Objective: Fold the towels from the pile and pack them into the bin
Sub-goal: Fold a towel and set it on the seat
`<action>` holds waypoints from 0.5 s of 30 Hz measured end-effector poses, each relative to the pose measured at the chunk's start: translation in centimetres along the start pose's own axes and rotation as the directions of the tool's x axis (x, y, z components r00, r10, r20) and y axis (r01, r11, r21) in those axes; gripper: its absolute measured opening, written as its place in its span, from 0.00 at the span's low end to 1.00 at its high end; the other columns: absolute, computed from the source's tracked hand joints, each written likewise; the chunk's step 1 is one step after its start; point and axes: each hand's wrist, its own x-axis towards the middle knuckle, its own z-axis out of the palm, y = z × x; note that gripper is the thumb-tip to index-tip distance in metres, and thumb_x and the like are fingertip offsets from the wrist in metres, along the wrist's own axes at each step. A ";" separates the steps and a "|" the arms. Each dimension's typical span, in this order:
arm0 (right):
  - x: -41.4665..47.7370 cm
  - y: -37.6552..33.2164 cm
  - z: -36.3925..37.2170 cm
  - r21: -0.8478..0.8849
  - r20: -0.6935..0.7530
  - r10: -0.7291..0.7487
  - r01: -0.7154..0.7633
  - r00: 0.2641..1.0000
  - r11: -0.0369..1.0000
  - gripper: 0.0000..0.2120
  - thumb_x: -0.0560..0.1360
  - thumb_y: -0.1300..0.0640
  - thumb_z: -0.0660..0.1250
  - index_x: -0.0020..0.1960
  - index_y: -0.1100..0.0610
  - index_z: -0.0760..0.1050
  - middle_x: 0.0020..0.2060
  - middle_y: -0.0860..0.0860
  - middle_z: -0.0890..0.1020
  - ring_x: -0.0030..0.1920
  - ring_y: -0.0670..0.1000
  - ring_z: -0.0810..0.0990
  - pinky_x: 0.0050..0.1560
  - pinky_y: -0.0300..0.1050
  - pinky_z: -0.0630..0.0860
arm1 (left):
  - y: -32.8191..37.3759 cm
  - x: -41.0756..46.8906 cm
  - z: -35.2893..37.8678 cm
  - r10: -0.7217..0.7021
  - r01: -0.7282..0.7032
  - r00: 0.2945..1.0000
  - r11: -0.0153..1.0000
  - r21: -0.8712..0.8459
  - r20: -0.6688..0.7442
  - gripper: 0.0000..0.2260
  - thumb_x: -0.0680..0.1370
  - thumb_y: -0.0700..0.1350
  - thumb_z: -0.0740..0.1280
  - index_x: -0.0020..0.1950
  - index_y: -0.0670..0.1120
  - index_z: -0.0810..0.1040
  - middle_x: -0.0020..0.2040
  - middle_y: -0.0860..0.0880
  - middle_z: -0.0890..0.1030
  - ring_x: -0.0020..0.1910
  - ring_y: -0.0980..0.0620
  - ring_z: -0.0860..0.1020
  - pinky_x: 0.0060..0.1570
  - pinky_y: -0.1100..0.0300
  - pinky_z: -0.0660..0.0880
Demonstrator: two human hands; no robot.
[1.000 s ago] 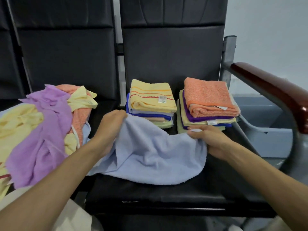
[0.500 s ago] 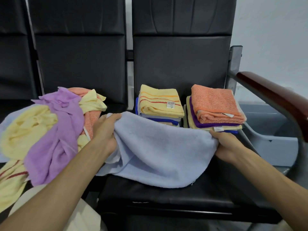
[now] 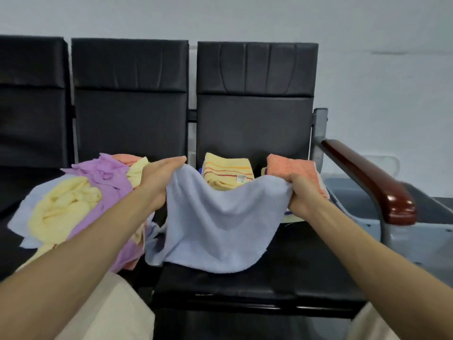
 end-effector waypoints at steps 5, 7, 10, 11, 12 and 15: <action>-1.6 -7.2 1.8 -0.030 -0.035 -0.258 0.257 0.965 0.966 0.07 0.70 0.66 0.71 0.48 0.66 0.80 0.42 0.59 0.82 0.43 0.56 0.80 0.45 0.48 0.76 | 8.4 -2.1 -0.9 0.335 -0.324 0.940 0.937 0.132 -0.069 0.07 0.76 0.44 0.71 0.54 0.46 0.83 0.54 0.51 0.82 0.56 0.54 0.78 0.57 0.58 0.74; -2.0 -9.5 1.9 -0.101 -0.066 -0.332 0.325 0.941 0.940 0.04 0.70 0.64 0.71 0.45 0.62 0.81 0.42 0.57 0.81 0.43 0.56 0.79 0.44 0.47 0.75 | 11.3 -2.4 -0.9 0.424 -0.401 0.903 0.888 0.224 -0.067 0.08 0.78 0.45 0.69 0.56 0.48 0.83 0.57 0.52 0.81 0.59 0.53 0.76 0.59 0.58 0.73; -3.2 -13.3 1.5 -0.197 -0.112 -0.440 0.414 0.891 0.889 0.05 0.73 0.61 0.68 0.48 0.59 0.82 0.47 0.54 0.81 0.48 0.55 0.78 0.46 0.46 0.75 | 16.0 -3.8 -1.3 0.568 -0.523 0.822 0.780 0.343 -0.038 0.09 0.80 0.44 0.66 0.58 0.48 0.82 0.61 0.52 0.79 0.62 0.52 0.73 0.59 0.59 0.70; -3.4 -14.3 1.2 -0.245 -0.124 -0.484 0.445 0.866 0.861 0.07 0.75 0.60 0.66 0.51 0.58 0.82 0.50 0.53 0.81 0.51 0.55 0.77 0.48 0.46 0.74 | 17.2 -4.2 -1.5 0.594 -0.542 0.804 0.749 0.381 -0.024 0.09 0.80 0.44 0.66 0.58 0.48 0.82 0.61 0.52 0.78 0.62 0.53 0.72 0.60 0.59 0.69; -3.6 -15.3 1.0 -0.288 -0.136 -0.524 0.473 0.841 0.833 0.09 0.76 0.60 0.63 0.52 0.57 0.82 0.52 0.53 0.80 0.54 0.55 0.76 0.50 0.46 0.74 | 18.3 -4.4 -1.8 0.605 -0.548 0.796 0.731 0.406 -0.014 0.09 0.80 0.42 0.66 0.58 0.48 0.82 0.61 0.51 0.78 0.62 0.52 0.72 0.60 0.59 0.69; -4.9 -17.4 0.2 -0.384 -0.151 -0.617 0.529 0.772 0.757 0.15 0.79 0.63 0.55 0.53 0.57 0.80 0.57 0.54 0.78 0.55 0.54 0.74 0.52 0.49 0.75 | 20.7 -5.3 -2.9 0.612 -0.547 0.791 0.715 0.436 -0.010 0.09 0.79 0.41 0.67 0.57 0.47 0.82 0.62 0.48 0.79 0.63 0.50 0.74 0.63 0.56 0.71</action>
